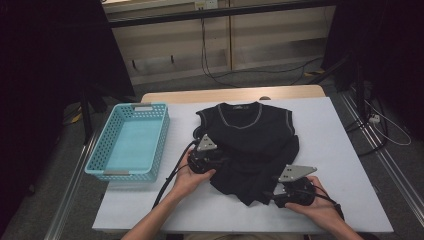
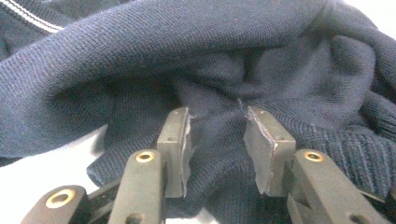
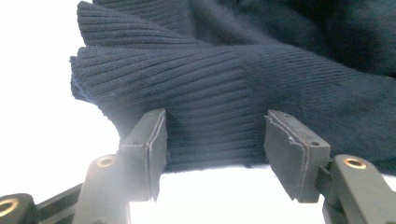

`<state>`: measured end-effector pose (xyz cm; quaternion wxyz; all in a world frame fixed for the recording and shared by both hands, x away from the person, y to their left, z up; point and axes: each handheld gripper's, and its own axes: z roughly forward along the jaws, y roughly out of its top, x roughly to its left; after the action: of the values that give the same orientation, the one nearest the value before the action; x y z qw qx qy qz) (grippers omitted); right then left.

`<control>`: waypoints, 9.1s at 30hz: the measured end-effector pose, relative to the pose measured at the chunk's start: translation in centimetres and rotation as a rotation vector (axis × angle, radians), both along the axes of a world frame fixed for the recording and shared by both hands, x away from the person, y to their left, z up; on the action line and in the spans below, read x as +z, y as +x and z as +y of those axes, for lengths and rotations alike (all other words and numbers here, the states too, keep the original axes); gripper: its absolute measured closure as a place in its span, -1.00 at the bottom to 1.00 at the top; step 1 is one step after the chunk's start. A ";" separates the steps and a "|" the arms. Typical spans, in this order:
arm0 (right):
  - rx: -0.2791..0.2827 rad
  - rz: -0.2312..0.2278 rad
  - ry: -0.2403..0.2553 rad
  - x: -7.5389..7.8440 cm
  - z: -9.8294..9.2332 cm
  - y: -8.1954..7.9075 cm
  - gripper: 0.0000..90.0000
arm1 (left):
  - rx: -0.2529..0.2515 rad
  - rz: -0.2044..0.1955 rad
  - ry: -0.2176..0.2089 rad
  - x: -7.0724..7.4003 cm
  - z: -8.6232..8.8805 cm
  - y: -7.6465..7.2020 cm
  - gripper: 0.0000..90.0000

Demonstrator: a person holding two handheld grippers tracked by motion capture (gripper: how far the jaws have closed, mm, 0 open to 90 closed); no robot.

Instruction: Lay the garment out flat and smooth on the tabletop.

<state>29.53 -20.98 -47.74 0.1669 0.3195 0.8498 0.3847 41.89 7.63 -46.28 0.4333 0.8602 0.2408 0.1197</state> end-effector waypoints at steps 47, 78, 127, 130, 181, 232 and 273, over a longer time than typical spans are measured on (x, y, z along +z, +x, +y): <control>-0.357 -0.061 -0.073 1.3 -10.7 1.4 0.89 | -0.063 0.030 0.060 0.5 3.7 -3.6 0.51; -0.315 -0.066 -0.056 1.2 -10.1 1.4 0.88 | -0.025 0.013 0.004 2.6 3.2 -2.7 0.87; -0.387 -0.044 -0.026 1.1 -11.9 1.5 0.81 | -0.026 0.103 0.113 -0.3 4.7 -4.3 0.89; -0.383 -0.039 -0.016 1.2 -11.9 1.3 0.81 | -0.002 0.136 0.125 0.1 6.2 -4.9 0.90; -0.287 0.044 0.018 0.4 -9.5 1.5 0.68 | 0.113 0.156 0.077 -0.4 9.3 -5.8 0.80; 0.056 0.051 -0.020 1.9 -1.4 0.1 -0.16 | -0.108 0.058 0.108 0.1 4.8 -8.7 0.06; 0.144 0.082 -0.058 1.1 -0.1 -2.2 0.85 | -0.152 0.140 0.126 -0.2 5.8 -11.3 0.87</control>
<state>27.37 -21.05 -46.68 0.1129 0.2681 0.8874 0.3576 30.59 13.44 -46.44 0.3683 0.9077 0.1966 0.0413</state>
